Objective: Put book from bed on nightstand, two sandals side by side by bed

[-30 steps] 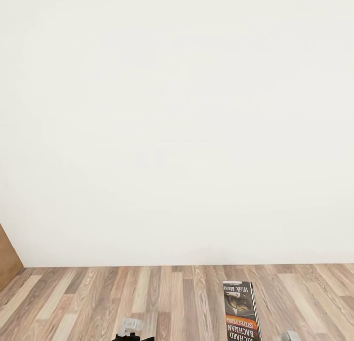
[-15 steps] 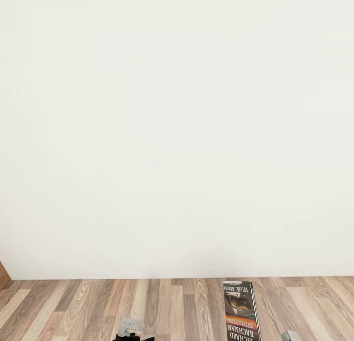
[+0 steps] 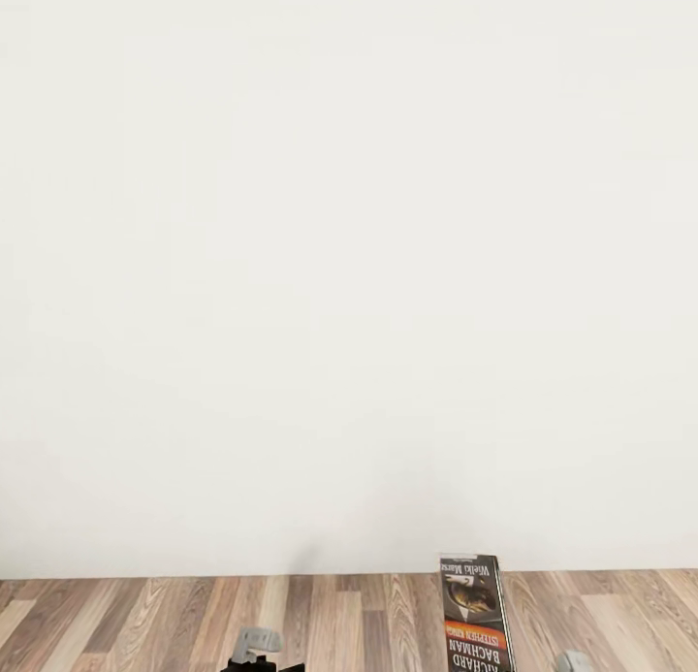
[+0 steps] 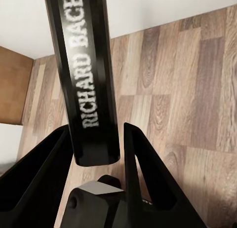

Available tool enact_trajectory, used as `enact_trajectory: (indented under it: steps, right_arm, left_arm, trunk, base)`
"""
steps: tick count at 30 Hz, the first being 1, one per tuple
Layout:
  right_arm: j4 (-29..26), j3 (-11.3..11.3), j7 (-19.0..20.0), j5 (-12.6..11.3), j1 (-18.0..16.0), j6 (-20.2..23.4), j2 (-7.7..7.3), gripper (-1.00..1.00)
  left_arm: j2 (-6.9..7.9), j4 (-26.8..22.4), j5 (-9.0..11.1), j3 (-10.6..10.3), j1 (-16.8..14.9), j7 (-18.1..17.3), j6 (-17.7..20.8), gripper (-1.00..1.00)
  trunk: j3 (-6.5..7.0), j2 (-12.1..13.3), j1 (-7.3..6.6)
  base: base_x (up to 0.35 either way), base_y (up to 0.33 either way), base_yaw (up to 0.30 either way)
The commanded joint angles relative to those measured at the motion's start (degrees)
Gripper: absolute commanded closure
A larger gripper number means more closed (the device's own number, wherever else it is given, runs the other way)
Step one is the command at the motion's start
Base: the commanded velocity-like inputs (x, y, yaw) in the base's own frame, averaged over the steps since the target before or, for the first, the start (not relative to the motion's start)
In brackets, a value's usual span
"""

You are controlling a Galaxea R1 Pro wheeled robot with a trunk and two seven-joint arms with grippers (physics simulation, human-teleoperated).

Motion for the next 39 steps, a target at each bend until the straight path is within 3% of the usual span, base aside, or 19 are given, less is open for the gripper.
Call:
enact_trajectory:
  steps: [1, 20, 39]
  right_arm:
    - [-0.05, 0.22, 0.10, -0.66, -0.05, 0.60, -0.05, 1.00]
    - [-0.05, 0.22, 0.17, -0.66, -0.05, 0.60, -0.05, 1.00]
    - [-0.05, 0.22, 0.18, -0.66, -0.05, 0.60, -0.05, 1.00]
  left_arm:
    - [-0.03, 0.04, -0.25, 0.40, -0.05, -0.25, -0.12, -1.00]
    - [-0.03, 0.04, -0.25, 0.40, -0.05, -0.25, -0.16, -1.00]
    - [-0.03, 0.04, -0.25, 0.40, -0.05, -0.25, -0.12, -1.00]
  trunk:
    - [-0.09, -0.08, 0.03]
    - [-0.09, -0.08, 0.03]
    - [-0.09, -0.08, 0.03]
  base:
    - [0.078, 0.000, -0.052]
    - [0.018, 0.000, -0.163]
    - [0.294, 0.000, -0.040]
